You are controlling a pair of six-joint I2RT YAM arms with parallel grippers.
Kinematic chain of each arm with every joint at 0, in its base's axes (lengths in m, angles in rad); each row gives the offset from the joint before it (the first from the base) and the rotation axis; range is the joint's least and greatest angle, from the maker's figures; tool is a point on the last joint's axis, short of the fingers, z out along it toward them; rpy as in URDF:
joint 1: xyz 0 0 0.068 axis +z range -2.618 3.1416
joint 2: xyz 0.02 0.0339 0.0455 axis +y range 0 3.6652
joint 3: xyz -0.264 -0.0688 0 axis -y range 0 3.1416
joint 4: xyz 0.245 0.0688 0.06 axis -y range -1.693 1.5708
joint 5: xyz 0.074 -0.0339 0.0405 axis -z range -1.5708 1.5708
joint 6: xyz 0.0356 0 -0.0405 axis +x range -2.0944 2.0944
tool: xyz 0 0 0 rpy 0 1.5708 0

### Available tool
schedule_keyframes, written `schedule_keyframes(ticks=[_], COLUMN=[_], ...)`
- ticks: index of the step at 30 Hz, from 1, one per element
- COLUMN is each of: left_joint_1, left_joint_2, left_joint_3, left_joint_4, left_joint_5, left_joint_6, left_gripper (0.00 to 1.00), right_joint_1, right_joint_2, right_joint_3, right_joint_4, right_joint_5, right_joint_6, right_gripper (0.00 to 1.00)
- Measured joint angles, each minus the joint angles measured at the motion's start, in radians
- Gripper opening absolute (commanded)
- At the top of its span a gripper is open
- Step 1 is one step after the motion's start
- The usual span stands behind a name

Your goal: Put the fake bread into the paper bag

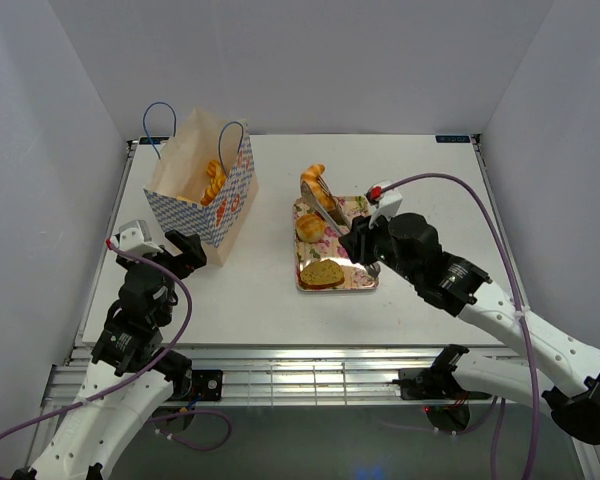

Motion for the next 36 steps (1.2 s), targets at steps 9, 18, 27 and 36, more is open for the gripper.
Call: schedule_keyframes(ticks=[9, 18, 27, 36], left_joint_1=[0.000, 0.000, 0.000, 0.000], left_joint_2=[0.000, 0.000, 0.000, 0.000], left_joint_3=[0.000, 0.000, 0.000, 0.000], left_joint_4=[0.000, 0.000, 0.000, 0.000], left_joint_5=[0.000, 0.000, 0.000, 0.001], left_joint_6=[0.000, 0.000, 0.000, 0.000], left_gripper=[0.98, 0.98, 0.98, 0.98], right_joint_1=[0.000, 0.000, 0.000, 0.000], right_joint_2=[0.165, 0.392, 0.577, 0.748], right_joint_3=[0.192, 0.445, 0.648, 0.816], right_joint_4=[0.198, 0.319, 0.392, 0.406], right_joint_5=[-0.018, -0.119, -0.217, -0.274], right_joint_6=[-0.034, -0.061, -0.058, -0.045], right_gripper=[0.43, 0.43, 0.47, 0.49])
